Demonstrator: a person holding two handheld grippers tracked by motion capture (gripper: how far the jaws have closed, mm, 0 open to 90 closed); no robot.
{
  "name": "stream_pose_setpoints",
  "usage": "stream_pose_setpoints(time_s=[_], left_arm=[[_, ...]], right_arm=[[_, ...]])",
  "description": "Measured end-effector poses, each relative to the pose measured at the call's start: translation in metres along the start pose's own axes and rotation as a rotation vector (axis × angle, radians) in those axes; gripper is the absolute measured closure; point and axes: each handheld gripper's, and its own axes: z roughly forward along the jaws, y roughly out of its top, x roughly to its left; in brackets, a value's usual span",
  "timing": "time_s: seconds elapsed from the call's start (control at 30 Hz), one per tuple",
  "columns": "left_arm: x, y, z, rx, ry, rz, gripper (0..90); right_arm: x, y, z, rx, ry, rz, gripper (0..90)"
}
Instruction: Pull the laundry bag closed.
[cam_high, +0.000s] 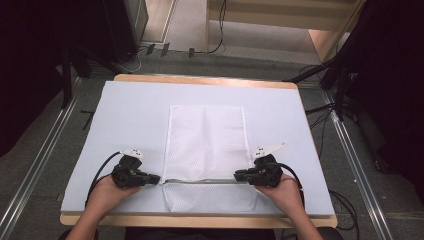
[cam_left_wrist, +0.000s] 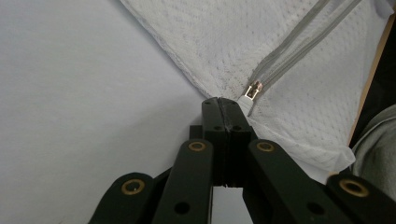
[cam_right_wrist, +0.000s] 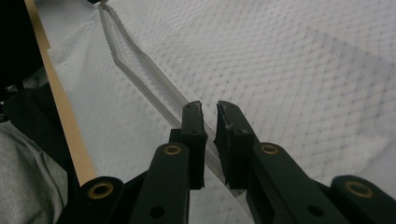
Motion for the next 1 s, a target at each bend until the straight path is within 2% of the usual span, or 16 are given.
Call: stream_pose_setpoints(time_s=[0.17, 0.27, 0.37, 0.4, 0.57, 0.63, 0.73, 0.77, 0.8, 0.83, 0.87, 0.9, 0.93, 0.97, 1.0], left_arm=[[-0.003, 0.007, 0.008, 0.003, -0.034, -0.004, 90.0], [-0.005, 0.007, 0.008, 0.003, -0.034, 0.005, 90.0], [-0.005, 0.005, 0.007, -0.002, -0.035, 0.001, 90.0], [-0.005, 0.005, 0.006, -0.005, -0.042, 0.004, 90.0], [-0.004, -0.001, 0.004, -0.018, -0.054, -0.019, 90.0], [-0.004, -0.003, 0.003, -0.015, -0.049, -0.019, 90.0], [-0.004, -0.005, 0.002, -0.019, -0.054, -0.022, 90.0], [-0.004, -0.007, -0.001, -0.037, -0.049, -0.032, 89.6], [-0.004, -0.007, -0.001, -0.037, -0.049, -0.032, 89.4], [-0.002, -0.008, -0.007, -0.062, -0.044, -0.035, 89.3], [-0.002, -0.008, -0.007, -0.062, -0.044, -0.035, 89.0], [-0.001, -0.009, -0.009, -0.08, -0.04, -0.045, 88.8], [0.001, -0.009, -0.012, -0.093, -0.035, -0.056, 88.8], [0.005, -0.011, -0.018, -0.113, -0.021, -0.068, 88.0], [0.005, -0.011, -0.018, -0.113, -0.021, -0.068, 87.5]], right_arm=[[0.007, 0.004, 0.006, 0.002, 0.017, -0.019, 82.9], [0.012, 0.007, 0.01, 0.0, 0.023, -0.04, 83.2], [0.025, 0.017, 0.021, -0.014, 0.027, -0.079, 83.7], [0.025, 0.017, 0.021, -0.014, 0.027, -0.079, 83.7], [0.043, 0.03, 0.036, -0.036, 0.037, -0.11, 84.8], [0.055, 0.038, 0.049, -0.045, 0.051, -0.124, 84.9], [0.063, 0.044, 0.058, -0.045, 0.063, -0.129, 84.9], [0.069, 0.051, 0.068, -0.043, 0.082, -0.134, 84.8], [0.069, 0.051, 0.068, -0.043, 0.082, -0.134, 84.8], [0.075, 0.057, 0.078, -0.039, 0.101, -0.151, 84.6], [0.075, 0.057, 0.078, -0.039, 0.101, -0.151, 84.6], [0.079, 0.063, 0.086, -0.035, 0.111, -0.174, 84.2], [0.079, 0.063, 0.086, -0.035, 0.111, -0.174, 84.2], [0.084, 0.069, 0.092, -0.03, 0.121, -0.204, 80.3], [0.084, 0.069, 0.092, -0.03, 0.121, -0.204, 80.3]])
